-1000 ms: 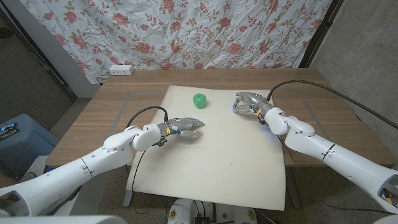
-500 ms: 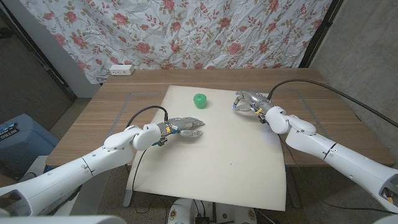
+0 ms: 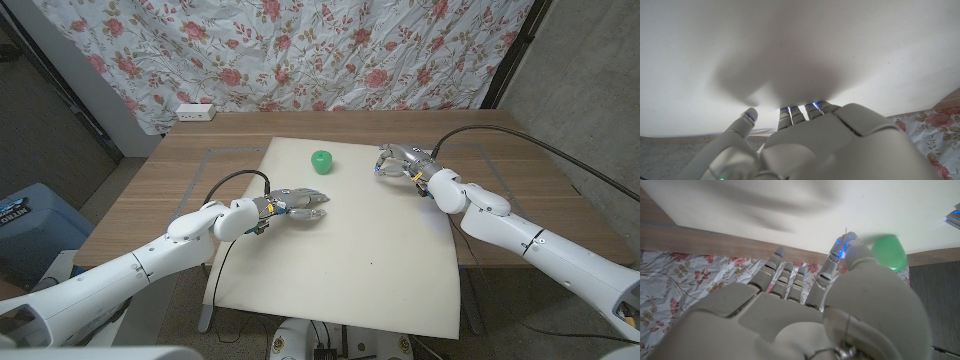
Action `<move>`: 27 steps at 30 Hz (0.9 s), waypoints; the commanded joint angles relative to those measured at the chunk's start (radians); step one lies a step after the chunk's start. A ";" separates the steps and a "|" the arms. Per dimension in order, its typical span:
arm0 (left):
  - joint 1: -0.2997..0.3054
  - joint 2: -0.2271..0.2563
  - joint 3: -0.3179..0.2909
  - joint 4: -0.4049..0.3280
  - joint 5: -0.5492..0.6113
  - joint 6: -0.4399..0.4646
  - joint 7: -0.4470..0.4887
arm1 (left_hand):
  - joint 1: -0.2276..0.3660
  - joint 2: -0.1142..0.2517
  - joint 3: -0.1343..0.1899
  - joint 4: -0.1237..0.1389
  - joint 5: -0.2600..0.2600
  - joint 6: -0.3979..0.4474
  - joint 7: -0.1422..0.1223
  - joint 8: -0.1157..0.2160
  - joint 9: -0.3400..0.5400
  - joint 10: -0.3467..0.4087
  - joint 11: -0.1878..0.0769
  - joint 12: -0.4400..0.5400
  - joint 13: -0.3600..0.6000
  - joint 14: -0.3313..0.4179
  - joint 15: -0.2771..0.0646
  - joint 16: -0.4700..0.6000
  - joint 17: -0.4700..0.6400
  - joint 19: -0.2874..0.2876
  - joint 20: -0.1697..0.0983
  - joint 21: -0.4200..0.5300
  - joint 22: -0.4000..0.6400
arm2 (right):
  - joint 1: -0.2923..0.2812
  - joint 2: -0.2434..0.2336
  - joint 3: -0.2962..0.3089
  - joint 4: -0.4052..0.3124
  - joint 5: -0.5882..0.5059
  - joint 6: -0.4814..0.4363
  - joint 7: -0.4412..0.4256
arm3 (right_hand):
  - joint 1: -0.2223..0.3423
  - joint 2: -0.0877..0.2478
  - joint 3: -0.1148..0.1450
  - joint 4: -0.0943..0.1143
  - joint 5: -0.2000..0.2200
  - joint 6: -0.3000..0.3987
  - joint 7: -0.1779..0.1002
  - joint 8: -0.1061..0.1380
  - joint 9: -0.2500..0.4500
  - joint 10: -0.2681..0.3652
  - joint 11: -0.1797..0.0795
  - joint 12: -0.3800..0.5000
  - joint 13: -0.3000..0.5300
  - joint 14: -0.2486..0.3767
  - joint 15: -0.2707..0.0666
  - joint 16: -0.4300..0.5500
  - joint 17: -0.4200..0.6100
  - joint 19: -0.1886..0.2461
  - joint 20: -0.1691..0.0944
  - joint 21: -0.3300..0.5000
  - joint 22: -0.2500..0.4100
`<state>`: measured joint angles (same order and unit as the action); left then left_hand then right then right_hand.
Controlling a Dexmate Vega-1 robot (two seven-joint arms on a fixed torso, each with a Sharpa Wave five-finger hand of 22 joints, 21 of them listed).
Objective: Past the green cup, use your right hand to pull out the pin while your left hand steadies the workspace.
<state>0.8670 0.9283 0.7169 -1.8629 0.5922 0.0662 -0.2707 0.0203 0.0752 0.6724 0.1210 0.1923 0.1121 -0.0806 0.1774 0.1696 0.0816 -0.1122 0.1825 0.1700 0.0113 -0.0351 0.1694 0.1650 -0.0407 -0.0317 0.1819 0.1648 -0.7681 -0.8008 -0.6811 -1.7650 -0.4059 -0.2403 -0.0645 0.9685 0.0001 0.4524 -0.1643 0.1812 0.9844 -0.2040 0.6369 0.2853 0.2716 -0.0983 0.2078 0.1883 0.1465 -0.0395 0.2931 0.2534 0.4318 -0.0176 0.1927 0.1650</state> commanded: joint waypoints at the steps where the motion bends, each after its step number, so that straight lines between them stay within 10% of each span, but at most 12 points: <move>1: 0.013 0.009 -0.006 -0.010 0.000 0.006 0.018 | 0.003 0.084 0.007 0.000 -0.001 0.008 -0.001 0.005 0.004 0.011 0.005 0.006 0.004 0.004 -0.070 0.006 0.003 0.005 -0.126 0.008 0.006 | -0.005 -0.014 0.011 -0.034 -0.009 -0.030 0.005 | 0.001 0.011 -0.003 0.002 0.006 0.022 -0.017 0.002 0.001 0.007 0.001 -0.003 0.003 -0.003 -0.018 0.003 0.001 0.000 0.001 -0.004 0.003; 27: 0.052 0.029 -0.039 -0.030 -0.009 0.010 0.084 | 0.001 0.084 0.012 0.000 -0.002 0.009 -0.002 0.005 0.004 0.009 0.008 0.006 0.004 0.005 -0.071 0.007 0.004 0.013 -0.125 0.012 0.006 | 0.003 -0.025 -0.021 -0.110 -0.137 -0.158 0.054 | 0.002 0.012 -0.007 0.001 0.008 0.023 -0.017 -0.001 -0.003 0.015 0.000 -0.003 0.003 0.004 -0.016 0.007 0.004 0.000 0.004 -0.004 0.003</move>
<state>0.8960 0.9461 0.7018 -1.8780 0.5886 0.0728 -0.2337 0.0203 0.0752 0.6764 0.1223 0.1925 0.1110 -0.0816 0.1781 0.1702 0.0797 -0.1105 0.1820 0.1697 0.0110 -0.0353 0.1705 0.1659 -0.0386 -0.0339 0.1857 0.1649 -0.7674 -0.8262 -0.6946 -1.8563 -0.5084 -0.3635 -0.0260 0.9685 0.0001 0.4467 -0.1585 0.1856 0.9843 -0.2042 0.6342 0.2808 0.2789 -0.0983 0.2078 0.1883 0.1466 -0.0394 0.2931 0.2533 0.4318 -0.0176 0.1881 0.1650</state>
